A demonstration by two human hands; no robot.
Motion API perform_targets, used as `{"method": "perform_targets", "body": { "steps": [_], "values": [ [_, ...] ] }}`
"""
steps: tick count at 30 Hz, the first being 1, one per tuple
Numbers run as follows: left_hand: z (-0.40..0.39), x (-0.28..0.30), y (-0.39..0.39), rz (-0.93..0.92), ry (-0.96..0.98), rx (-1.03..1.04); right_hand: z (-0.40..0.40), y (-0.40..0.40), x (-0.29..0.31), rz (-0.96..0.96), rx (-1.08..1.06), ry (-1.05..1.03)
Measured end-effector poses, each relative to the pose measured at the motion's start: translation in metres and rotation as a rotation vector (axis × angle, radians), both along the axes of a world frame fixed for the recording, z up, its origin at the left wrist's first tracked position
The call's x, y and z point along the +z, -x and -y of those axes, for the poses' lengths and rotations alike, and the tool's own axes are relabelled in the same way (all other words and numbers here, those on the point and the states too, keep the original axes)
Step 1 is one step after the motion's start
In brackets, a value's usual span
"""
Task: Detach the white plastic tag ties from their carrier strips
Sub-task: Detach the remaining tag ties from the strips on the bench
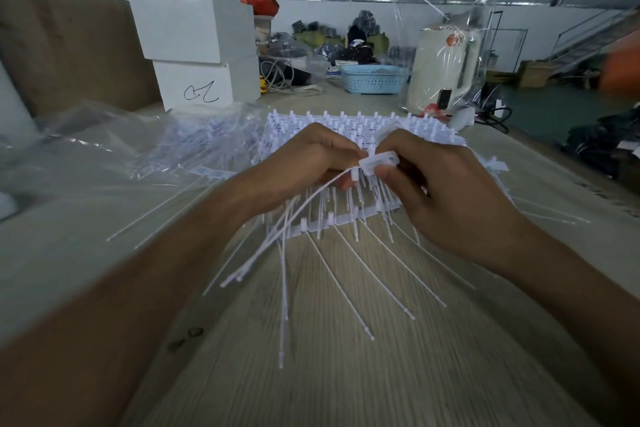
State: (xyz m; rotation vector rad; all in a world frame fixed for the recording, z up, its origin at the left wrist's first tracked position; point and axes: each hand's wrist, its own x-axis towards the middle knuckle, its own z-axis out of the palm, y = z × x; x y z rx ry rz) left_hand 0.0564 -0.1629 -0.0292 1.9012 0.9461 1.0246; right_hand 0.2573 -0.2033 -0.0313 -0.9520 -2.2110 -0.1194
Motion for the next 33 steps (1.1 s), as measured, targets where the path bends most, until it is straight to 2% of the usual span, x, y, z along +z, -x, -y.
{"method": "perform_targets", "body": {
  "steps": [2,6,8,12,17,19,23,25,28,33],
  "values": [
    [0.002,0.004,0.005,-0.099,-0.01,-0.045,-0.001,0.002,0.003,-0.07,0.082,0.179],
    [0.008,0.003,0.01,-0.31,-0.033,-0.112,-0.008,-0.016,0.005,-0.229,0.261,0.822],
    [0.007,0.001,0.013,-0.319,-0.061,-0.067,-0.011,-0.028,0.004,-0.246,0.273,0.978],
    [0.001,-0.001,0.011,-0.192,-0.099,0.028,-0.014,-0.024,-0.007,-0.427,0.282,1.006],
    [-0.002,0.003,0.015,-0.144,-0.149,0.062,-0.013,-0.004,-0.02,-0.522,0.253,0.938],
    [0.0,0.008,0.022,-0.03,-0.193,0.134,-0.011,-0.002,-0.02,-0.552,0.245,0.958],
    [0.0,0.02,0.035,0.325,-0.234,0.208,-0.007,0.003,-0.022,-0.525,0.242,1.009],
    [-0.001,0.024,0.041,0.405,-0.24,0.233,-0.006,0.005,-0.023,-0.493,0.246,1.032],
    [0.001,0.023,0.043,0.318,-0.245,0.256,-0.005,0.005,-0.022,-0.501,0.266,1.036],
    [0.01,0.005,0.007,-0.095,-0.296,0.155,-0.01,0.001,-0.014,-0.761,0.236,1.059]
  ]
}}
